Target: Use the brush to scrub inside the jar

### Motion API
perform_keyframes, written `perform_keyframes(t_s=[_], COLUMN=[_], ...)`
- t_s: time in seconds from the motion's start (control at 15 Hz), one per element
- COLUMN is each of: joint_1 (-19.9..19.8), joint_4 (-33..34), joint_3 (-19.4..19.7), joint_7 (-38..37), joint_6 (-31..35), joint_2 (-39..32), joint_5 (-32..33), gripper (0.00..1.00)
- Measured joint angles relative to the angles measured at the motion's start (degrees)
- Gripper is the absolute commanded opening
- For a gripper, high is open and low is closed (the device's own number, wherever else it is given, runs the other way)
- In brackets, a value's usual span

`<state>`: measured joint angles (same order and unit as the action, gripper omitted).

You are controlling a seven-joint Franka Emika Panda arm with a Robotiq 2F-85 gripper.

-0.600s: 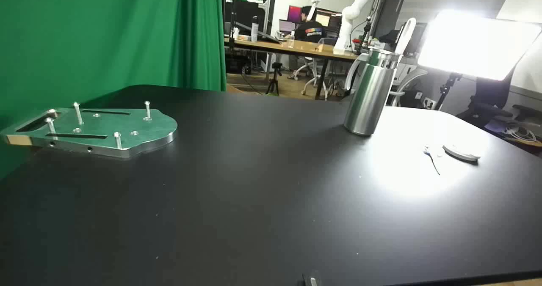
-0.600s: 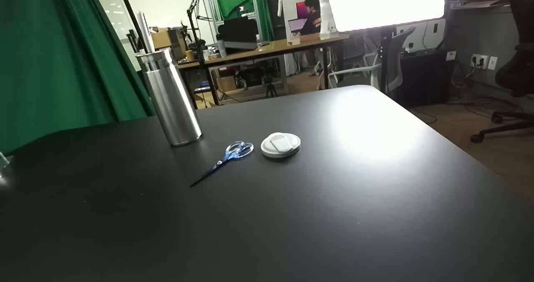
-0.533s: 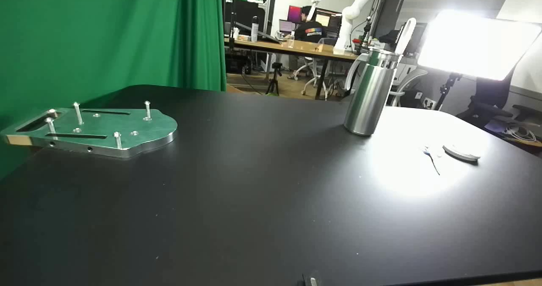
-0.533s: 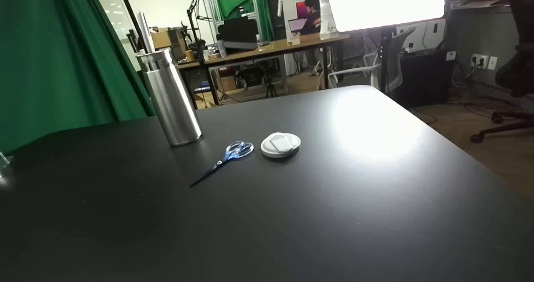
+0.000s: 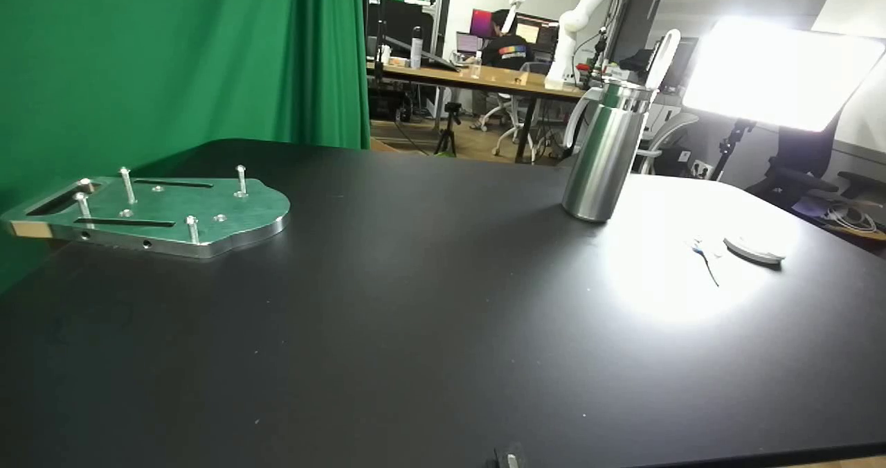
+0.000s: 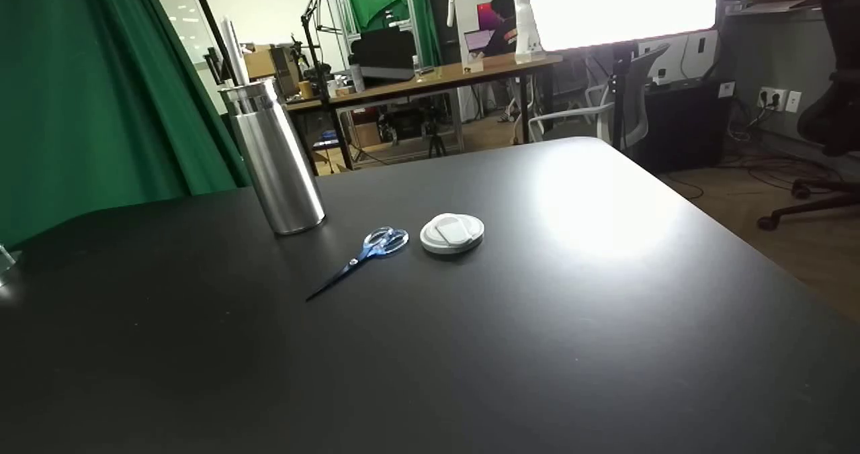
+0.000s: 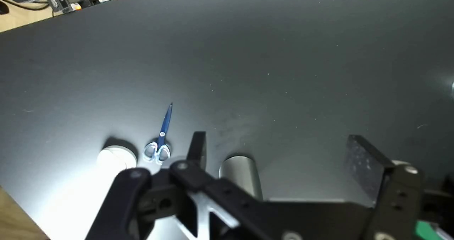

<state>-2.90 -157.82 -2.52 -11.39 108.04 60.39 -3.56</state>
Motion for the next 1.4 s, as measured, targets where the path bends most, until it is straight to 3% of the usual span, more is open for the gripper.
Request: perform_keyframes(t_s=[0.87,1.13,1.4], joint_1=[0.1,0.5,0.6], joint_4=[0.3,3.4,11.0], joint_3=[0.1,2.3,6.1], joint_7=[2.5,9.6,16.0], joint_6=[0.8,5.6,8.4], joint_2=[-1.4,-9.9,-22.7], joint_5=[0.0,0.1,0.2], gripper=[1.00,1.00,1.00])
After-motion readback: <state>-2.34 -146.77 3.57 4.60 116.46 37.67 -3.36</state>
